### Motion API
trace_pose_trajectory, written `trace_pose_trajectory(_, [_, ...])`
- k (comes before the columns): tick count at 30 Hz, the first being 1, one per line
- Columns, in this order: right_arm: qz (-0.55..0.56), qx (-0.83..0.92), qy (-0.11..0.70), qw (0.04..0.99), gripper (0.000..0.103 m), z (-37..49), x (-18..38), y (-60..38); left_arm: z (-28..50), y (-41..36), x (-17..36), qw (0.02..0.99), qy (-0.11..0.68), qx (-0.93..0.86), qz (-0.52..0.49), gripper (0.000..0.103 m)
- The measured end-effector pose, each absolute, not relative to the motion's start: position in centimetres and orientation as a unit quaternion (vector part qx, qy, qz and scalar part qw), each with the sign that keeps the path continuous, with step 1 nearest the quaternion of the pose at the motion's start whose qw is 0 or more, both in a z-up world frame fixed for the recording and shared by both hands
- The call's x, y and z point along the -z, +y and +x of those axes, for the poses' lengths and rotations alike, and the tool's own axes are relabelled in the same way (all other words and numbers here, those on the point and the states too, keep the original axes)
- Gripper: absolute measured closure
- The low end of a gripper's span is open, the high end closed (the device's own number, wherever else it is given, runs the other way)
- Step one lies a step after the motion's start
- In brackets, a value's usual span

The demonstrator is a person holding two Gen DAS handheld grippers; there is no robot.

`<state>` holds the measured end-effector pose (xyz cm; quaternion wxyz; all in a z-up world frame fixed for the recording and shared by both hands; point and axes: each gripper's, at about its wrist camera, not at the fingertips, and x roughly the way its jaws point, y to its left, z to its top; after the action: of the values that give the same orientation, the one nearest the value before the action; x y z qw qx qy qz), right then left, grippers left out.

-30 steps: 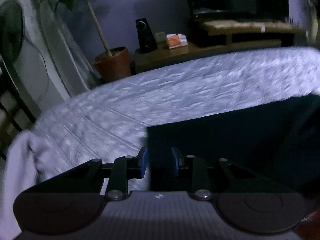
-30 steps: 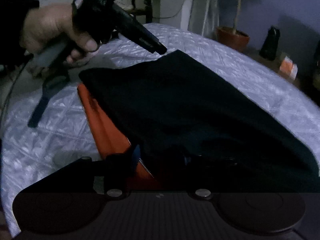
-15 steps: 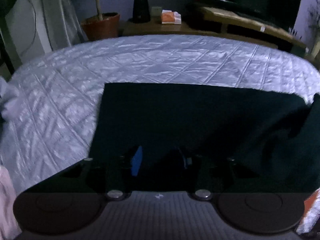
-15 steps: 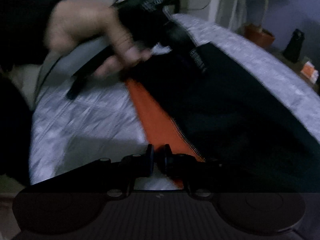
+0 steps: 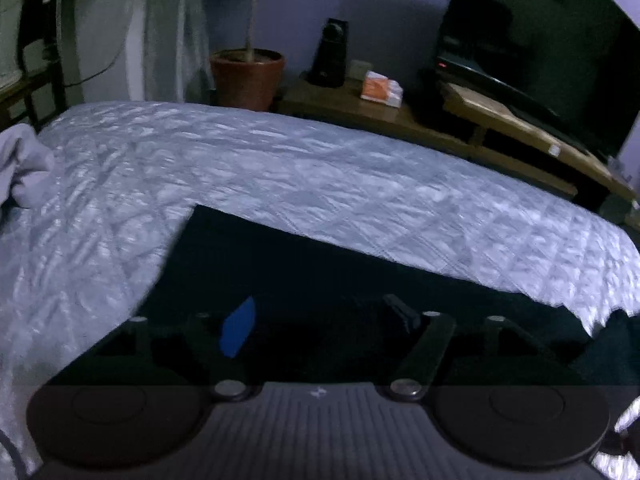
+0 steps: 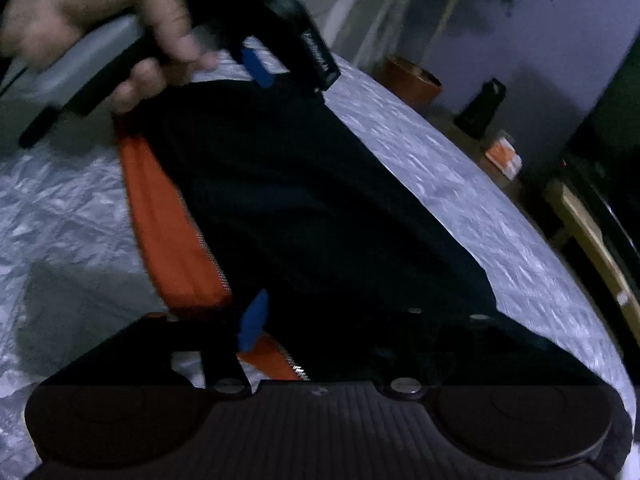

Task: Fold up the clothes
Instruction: 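Fold the orange-lined edge over the jacket with the right gripper, then release it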

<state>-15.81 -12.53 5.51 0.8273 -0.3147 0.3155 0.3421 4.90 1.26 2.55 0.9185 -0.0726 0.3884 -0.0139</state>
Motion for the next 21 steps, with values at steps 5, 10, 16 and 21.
trace_pose_trajectory(5, [-0.32,-0.351,0.343,0.811,0.073,-14.7,-5.3,-12.7,4.6,-0.1,0.5,0.904,0.426,0.038,-0.019,0.027])
trace_pose_trajectory(10, [-0.313,-0.387,0.363,0.788,0.094,-15.1,-6.0,-12.7,5.2,0.5,0.8,0.907,0.419,0.022,-0.017,0.021])
trace_pose_trajectory(16, [-0.283,-0.401,0.386,0.781,0.09,-15.2,-8.2,-14.1,5.3,1.4,0.4,0.908,0.417,0.006,-0.04,0.021])
trace_pose_trajectory(21, [-0.285,-0.339,0.353,0.824,0.067,-13.6,-8.0,-14.9,5.1,2.5,-0.1,0.905,0.419,0.001,-0.069,0.025])
